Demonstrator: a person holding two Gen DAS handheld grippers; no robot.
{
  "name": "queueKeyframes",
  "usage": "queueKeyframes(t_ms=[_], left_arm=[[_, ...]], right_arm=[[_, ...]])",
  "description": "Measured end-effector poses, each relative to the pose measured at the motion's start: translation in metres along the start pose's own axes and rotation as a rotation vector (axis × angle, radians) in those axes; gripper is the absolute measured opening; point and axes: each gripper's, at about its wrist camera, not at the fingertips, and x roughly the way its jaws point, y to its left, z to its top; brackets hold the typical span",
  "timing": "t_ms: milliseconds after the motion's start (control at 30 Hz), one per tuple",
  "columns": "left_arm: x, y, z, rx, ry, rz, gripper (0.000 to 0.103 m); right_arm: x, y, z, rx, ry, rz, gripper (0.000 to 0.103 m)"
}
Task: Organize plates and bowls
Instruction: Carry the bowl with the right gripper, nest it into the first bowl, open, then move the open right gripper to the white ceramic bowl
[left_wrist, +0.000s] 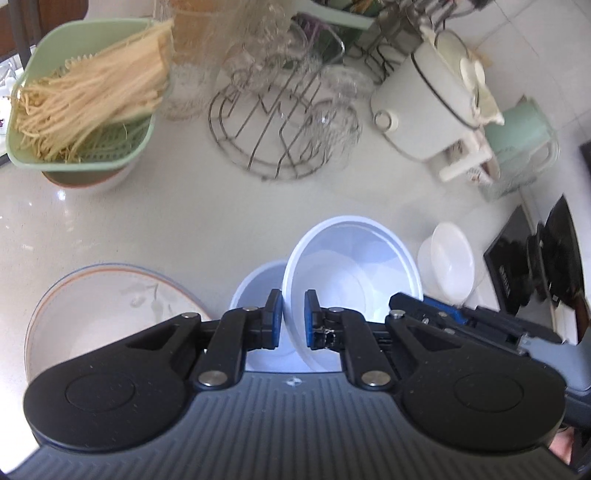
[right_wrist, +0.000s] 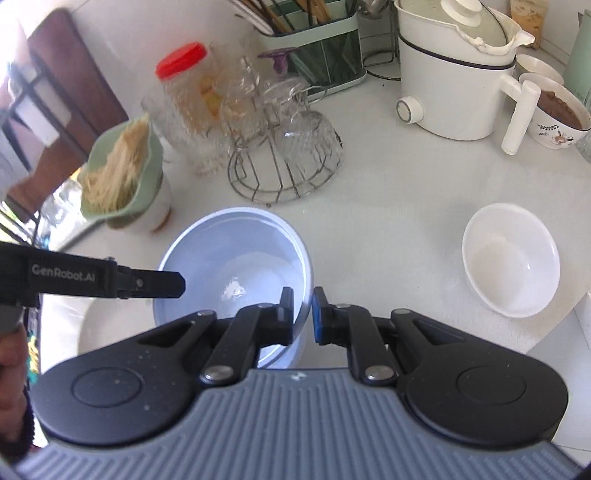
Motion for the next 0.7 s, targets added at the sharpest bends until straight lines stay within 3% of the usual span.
queueKeyframes(t_ms=[433,500,533,600,700], left_arm=[[0.011,0.006,-0.014,0.057,0.02,0.06,0.013],[0.007,0.002,-0.014,0.078,0.008,0.074,0.021],[0.005,0.001,-0.014,0.086,0.0,0.077,0.029],[0.001,-0.001,-0.013,0.085,-0.01,0.081,0.035],[-0.006,-0.006,-0.011,0.073,-0.03,0.074,0.035]], right_arm=[[0.017,-0.003,-0.02,0.025,0.029,0.04,0.016],[0.013,-0.004,-0.02,0.029,0.016,0.04,0.027],[0.01,-0.005,-0.019,0.027,0.001,0.037,0.04],[0.002,-0.008,-0.018,0.027,-0.042,0.036,0.053],[-0.008,-0.011,-0.014,0.025,-0.086,0.036,0.053]])
